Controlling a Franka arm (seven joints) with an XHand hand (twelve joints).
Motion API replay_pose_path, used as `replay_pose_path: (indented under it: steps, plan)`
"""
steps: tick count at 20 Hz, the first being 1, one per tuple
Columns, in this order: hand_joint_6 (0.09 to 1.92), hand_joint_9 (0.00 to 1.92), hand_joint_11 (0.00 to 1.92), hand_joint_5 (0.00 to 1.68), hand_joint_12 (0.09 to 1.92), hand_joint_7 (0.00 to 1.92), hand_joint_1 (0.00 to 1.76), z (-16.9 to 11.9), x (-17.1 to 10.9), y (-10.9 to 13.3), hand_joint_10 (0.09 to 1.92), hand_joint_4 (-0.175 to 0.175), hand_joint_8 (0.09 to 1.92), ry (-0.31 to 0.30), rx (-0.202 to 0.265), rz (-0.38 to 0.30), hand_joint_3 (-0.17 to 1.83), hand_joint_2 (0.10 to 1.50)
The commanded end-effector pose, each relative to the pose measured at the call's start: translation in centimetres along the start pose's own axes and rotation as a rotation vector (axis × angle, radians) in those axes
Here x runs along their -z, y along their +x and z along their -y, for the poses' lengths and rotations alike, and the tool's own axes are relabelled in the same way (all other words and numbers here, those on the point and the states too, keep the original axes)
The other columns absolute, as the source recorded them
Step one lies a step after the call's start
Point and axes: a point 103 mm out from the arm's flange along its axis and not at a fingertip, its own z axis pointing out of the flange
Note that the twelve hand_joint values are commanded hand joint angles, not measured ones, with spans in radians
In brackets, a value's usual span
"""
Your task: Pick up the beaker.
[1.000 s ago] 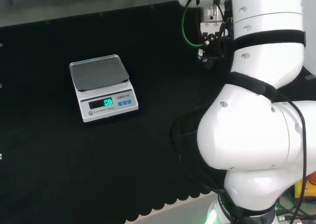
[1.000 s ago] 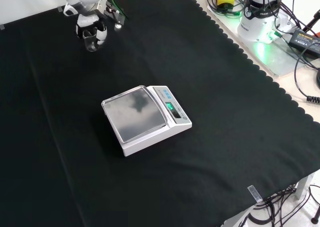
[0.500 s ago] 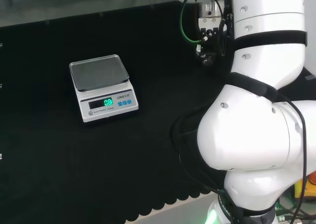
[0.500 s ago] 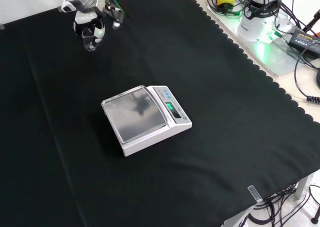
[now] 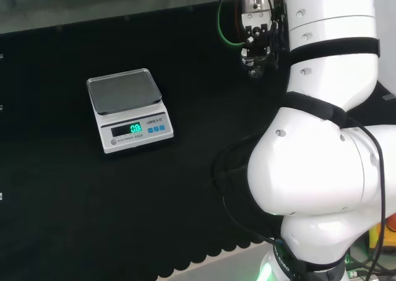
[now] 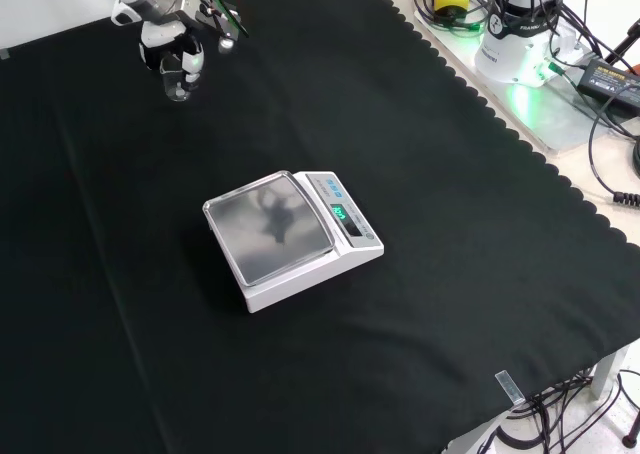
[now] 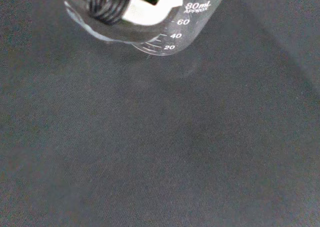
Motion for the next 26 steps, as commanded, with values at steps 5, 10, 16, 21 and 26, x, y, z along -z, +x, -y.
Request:
replay_pose_path:
  steps: [5,10,16,21,26]
  plan:
    - [0.39,1.44,1.59,1.01,0.55,0.98,1.13,2.3,1.8,0.8,0.09,-0.175,0.54,0.004,0.008,0.046,0.60,0.78]
    - [0.39,1.45,1.60,1.01,0.55,0.98,1.13,4.5,3.4,1.7,0.09,-0.175,0.54,-0.006,0.030,0.057,0.60,0.79]
    - [0.39,1.46,1.60,1.01,0.55,0.98,1.12,7.6,5.5,3.4,0.09,-0.175,0.54,-0.032,0.064,0.054,0.60,0.78]
    - [0.39,1.46,1.61,1.01,0.54,0.98,1.11,9.8,6.4,5.4,0.09,-0.175,0.54,-0.045,0.097,0.064,0.60,0.78]
    - [0.39,1.46,1.61,1.02,0.54,0.99,1.10,11.6,6.6,7.5,0.09,-0.175,0.54,-0.052,0.132,0.076,0.60,0.79]
